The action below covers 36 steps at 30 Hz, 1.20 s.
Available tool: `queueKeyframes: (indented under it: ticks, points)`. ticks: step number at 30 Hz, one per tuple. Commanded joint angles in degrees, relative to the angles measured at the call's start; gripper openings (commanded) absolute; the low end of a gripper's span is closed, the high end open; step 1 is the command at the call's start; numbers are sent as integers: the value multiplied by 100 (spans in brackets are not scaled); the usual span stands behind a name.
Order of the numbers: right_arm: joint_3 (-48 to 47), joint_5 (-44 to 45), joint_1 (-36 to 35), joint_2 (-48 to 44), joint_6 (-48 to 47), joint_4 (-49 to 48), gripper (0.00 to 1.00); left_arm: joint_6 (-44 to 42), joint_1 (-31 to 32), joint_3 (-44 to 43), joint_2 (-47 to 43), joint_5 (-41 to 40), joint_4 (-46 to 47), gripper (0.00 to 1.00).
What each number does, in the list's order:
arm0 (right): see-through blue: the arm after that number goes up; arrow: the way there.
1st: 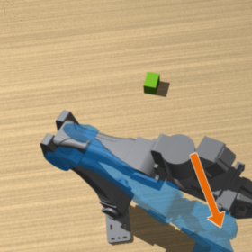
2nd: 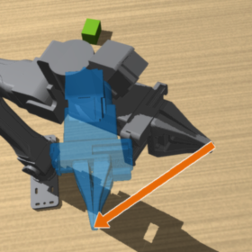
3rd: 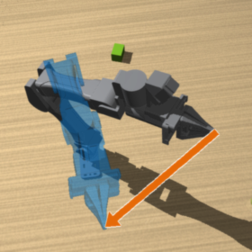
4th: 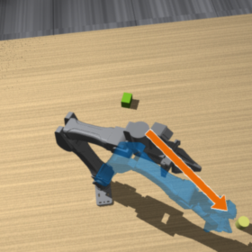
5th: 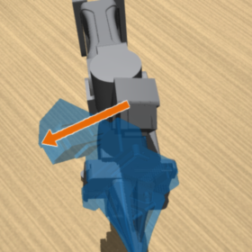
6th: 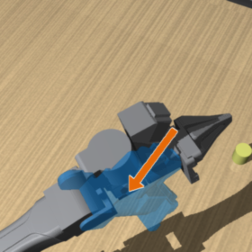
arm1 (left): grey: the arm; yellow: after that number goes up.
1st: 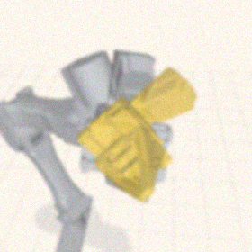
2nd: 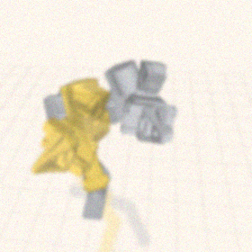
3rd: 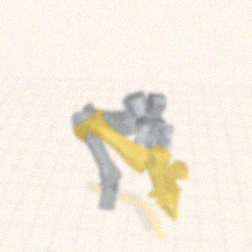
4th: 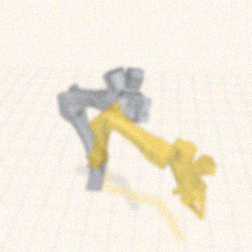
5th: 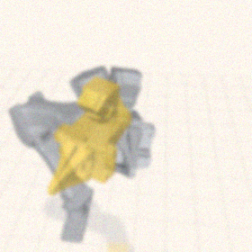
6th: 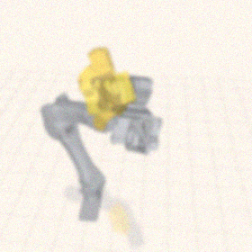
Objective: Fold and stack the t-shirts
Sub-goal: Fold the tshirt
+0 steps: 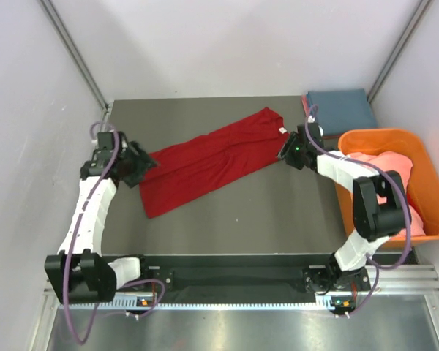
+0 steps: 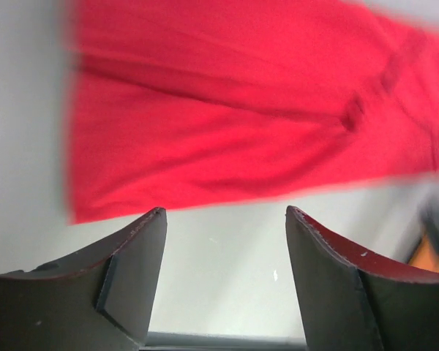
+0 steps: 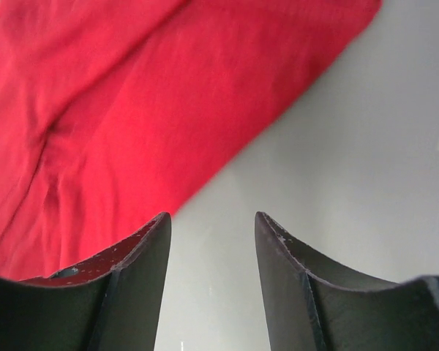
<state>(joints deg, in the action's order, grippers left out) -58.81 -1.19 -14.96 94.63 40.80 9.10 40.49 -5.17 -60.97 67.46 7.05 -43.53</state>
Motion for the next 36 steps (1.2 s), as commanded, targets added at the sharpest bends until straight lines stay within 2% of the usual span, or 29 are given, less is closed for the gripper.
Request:
queueKeyframes:
  ticks: [1, 4, 7, 8, 13, 14, 17, 19, 25, 28, 29, 31, 32, 35, 36]
  points:
    - [-718, 698, -59, 450, 296, 30, 50, -479, 813, -274, 485, 499, 441, 70]
    - [-956, 1058, -51, 784, 551, -5, 50, -787, 947, -713, 1502, 666, 740, 70]
    - [-1185, 1261, -51, 1092, 806, 65, 50, -1321, 965, -1565, 2442, 868, 724, 69]
    - [-1247, 1375, -51, 1162, 842, 91, 50, -1481, 965, -2124, 2691, 842, 662, 69]
    - [-1589, 1595, 20, 1628, 1158, 241, 49, -2552, 948, -3972, 4437, 456, -232, 66]
    - [-1642, 1613, 20, 1681, 1141, 215, 49, -2651, 939, -4523, 4660, 420, -400, 64]
    - [-1941, 1797, 37, 1988, 1124, 302, 49, -2565, 834, -5275, 5320, 253, -901, 61]
    - [-2108, 1850, 63, 2085, 1132, 372, 48, -2354, 763, -5242, 5348, 358, -842, 60]
    - [-2179, 2167, 107, 2226, 1255, 373, 43, -2116, 816, -3838, 4559, 824, 28, 61]
    - [-2240, 2184, 116, 2314, 1325, 504, 34, -2028, 851, -3371, 4233, 1219, 274, 61]
    - [-2240, 2193, 116, 2306, 1360, 557, 28, -2062, 868, -3308, 4179, 1307, 283, 61]
    - [-2118, 2202, 116, 2253, 1422, 549, 23, -2098, 903, -3185, 4056, 1291, 205, 62]
    - [-2091, 2237, 108, 2235, 1414, 523, 14, -2107, 904, -3149, 4012, 1282, 187, 62]
    - [-2170, 2351, 107, 2331, 1221, 435, 1, -2115, 904, -3009, 3836, 1273, 178, 62]
    - [-2275, 2378, 107, 2375, 1029, 321, 0, -2098, 912, -2974, 3740, 1247, 178, 62]
